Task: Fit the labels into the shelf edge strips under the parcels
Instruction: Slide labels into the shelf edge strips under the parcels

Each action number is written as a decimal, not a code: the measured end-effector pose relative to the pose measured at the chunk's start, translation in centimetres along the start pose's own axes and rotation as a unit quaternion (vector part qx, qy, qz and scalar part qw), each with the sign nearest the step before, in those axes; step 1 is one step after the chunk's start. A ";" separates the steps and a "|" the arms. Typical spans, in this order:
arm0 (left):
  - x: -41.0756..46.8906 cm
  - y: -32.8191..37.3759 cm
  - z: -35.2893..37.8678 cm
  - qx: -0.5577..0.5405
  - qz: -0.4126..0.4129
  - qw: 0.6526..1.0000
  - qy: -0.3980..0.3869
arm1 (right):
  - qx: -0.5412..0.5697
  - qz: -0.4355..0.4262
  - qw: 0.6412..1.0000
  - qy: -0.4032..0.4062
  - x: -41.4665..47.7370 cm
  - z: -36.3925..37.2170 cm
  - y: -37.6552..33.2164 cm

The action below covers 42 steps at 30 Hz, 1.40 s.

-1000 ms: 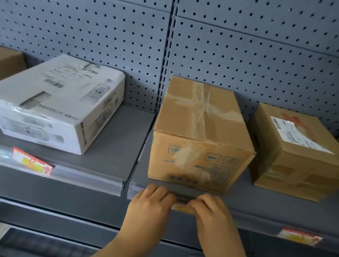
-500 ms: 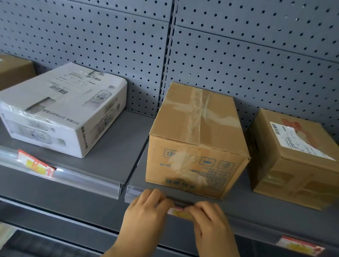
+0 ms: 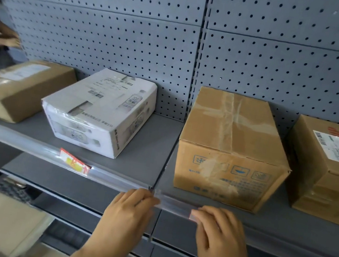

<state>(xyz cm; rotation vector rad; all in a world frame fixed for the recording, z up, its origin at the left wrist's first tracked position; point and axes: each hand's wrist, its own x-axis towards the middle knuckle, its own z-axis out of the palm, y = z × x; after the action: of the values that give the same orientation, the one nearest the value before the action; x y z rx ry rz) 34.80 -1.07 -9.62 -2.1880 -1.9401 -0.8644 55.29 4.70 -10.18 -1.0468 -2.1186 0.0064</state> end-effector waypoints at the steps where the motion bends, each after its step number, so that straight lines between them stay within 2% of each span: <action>1: -0.5 -1.1 -0.9 0.001 0.000 1.000 -0.013 | 0.014 -0.002 1.000 0.003 0.4 0.7 -1.0; 7: -2.3 -8.2 -5.8 0.037 -0.054 0.998 0.000 | 0.079 -0.033 0.996 0.018 3.5 4.7 -7.6; 11: -2.6 -14.1 -9.8 0.038 -0.067 0.997 0.020 | 0.081 -0.034 0.996 0.031 6.2 7.4 -11.1; 19: -1.6 -24.9 -13.6 0.010 -0.015 1.000 0.013 | 0.020 0.024 0.999 0.016 9.2 13.9 -20.0; 25: -0.6 -26.5 -13.5 -0.035 0.042 0.999 0.000 | -0.019 0.074 0.996 -0.046 9.4 14.8 -23.0; 30: 0.0 -26.0 -11.4 -0.054 0.072 0.996 -0.028 | -0.045 0.081 0.993 -0.074 9.5 15.8 -23.5; 36: -0.5 -26.1 -9.9 -0.034 0.068 0.997 0.020 | -0.059 0.082 0.991 -0.088 9.6 16.9 -23.6; 42: -1.5 -26.4 -9.1 -0.023 0.051 0.998 0.025 | -0.081 0.058 0.987 -0.125 10.3 17.3 -23.4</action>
<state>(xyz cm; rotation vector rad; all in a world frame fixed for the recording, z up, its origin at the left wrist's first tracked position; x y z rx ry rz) 6.83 -1.27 -10.50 -2.2444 -1.7870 -0.9468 24.66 1.44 -8.65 -1.3246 -2.3101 0.0231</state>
